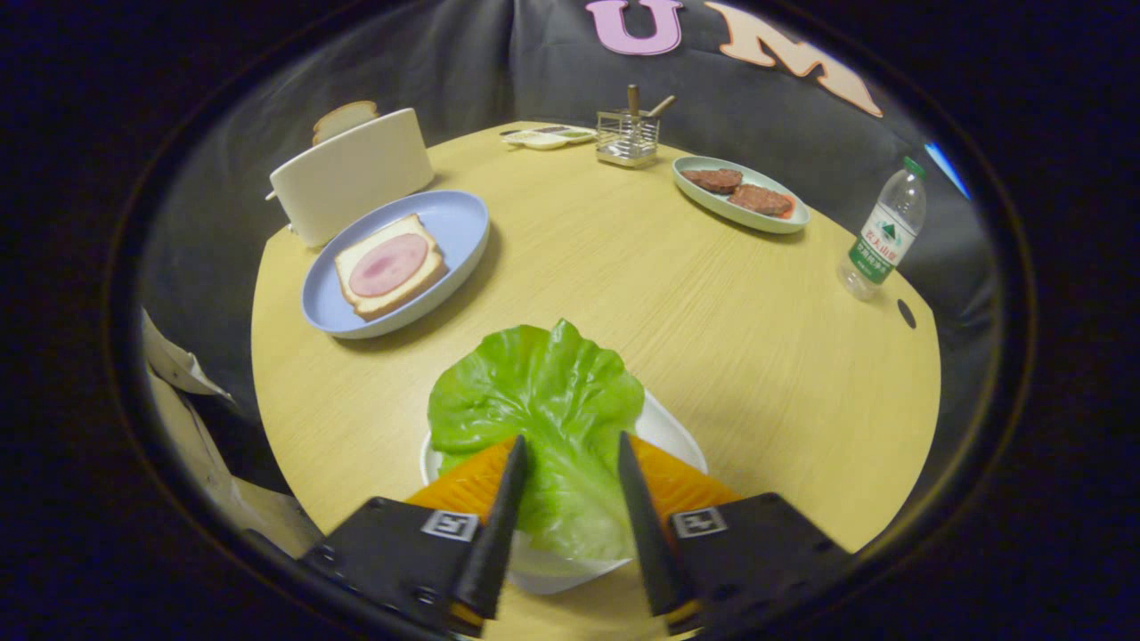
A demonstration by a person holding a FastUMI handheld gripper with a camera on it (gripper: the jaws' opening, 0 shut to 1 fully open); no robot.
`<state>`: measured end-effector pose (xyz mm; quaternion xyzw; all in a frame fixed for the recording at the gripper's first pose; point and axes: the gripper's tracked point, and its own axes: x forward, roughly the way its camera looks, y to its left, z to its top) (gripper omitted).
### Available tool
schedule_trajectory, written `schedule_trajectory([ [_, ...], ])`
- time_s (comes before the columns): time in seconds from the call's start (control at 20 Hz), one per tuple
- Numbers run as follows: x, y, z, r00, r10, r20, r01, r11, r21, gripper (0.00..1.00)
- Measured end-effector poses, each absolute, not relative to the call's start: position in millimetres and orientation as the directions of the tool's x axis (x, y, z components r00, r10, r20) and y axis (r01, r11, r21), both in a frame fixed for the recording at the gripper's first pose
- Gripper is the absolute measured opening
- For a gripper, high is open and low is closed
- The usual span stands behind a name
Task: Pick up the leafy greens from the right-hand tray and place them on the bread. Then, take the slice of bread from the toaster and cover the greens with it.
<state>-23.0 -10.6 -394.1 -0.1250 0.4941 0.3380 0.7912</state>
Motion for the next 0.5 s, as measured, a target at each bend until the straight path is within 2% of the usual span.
schedule_trajectory([
  [0.3,-20.2,-9.0,-389.0,0.319,0.354,-0.879,-0.634,0.769,0.080,0.12],
  [0.5,-21.4,-5.3,-370.3,0.346,0.351,-0.870,-0.624,0.779,0.066,0.12],
])
